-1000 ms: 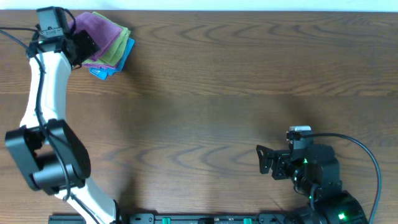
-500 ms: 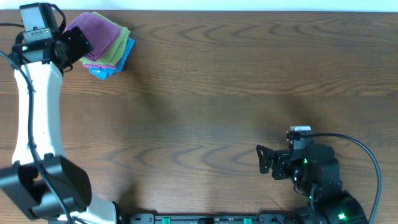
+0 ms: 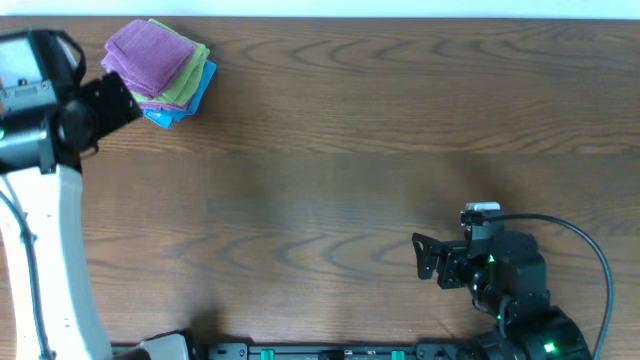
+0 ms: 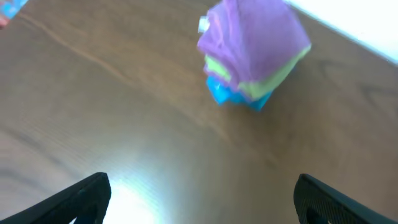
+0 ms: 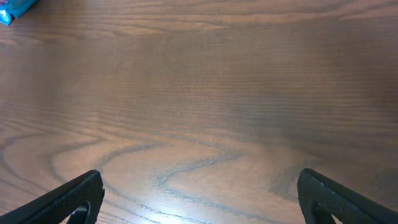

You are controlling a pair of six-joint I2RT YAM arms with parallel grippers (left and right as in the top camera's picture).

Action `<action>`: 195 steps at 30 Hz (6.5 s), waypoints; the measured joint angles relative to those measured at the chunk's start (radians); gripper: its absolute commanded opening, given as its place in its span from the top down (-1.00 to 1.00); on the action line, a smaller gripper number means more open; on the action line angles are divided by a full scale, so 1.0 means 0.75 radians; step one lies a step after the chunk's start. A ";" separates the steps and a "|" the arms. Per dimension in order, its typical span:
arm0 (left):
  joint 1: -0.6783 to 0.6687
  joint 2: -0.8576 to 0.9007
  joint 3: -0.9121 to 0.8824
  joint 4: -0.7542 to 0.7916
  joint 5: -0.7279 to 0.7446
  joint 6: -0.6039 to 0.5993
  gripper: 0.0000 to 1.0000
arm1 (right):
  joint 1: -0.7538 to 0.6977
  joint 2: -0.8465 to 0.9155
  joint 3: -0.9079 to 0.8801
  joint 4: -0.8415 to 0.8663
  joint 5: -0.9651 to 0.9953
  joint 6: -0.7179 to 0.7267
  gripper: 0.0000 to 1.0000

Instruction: Fold the cloth

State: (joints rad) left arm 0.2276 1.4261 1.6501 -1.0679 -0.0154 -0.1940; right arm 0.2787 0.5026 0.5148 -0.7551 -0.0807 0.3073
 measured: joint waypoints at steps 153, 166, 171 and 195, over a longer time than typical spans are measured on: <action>-0.290 -1.887 -1.873 0.332 0.331 0.505 -0.90 | -0.337 -0.613 -0.411 -0.075 0.008 -0.321 -0.99; -0.290 -1.887 -1.873 0.333 0.331 0.505 -0.90 | -0.336 -0.615 -0.428 -0.075 0.008 -0.320 -0.99; -0.290 -1.887 -1.873 0.333 0.331 0.504 -0.90 | -0.336 -0.615 -0.428 -0.075 0.008 -0.320 -0.98; -0.290 -1.887 -1.873 0.333 0.331 0.505 -0.90 | -0.336 -0.615 -0.428 -0.075 0.008 -0.320 -0.98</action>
State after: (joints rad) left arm 0.0101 0.0109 0.2451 -0.8185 0.2325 0.1844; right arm 0.0265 0.0410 0.1936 -0.8112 -0.0750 0.0669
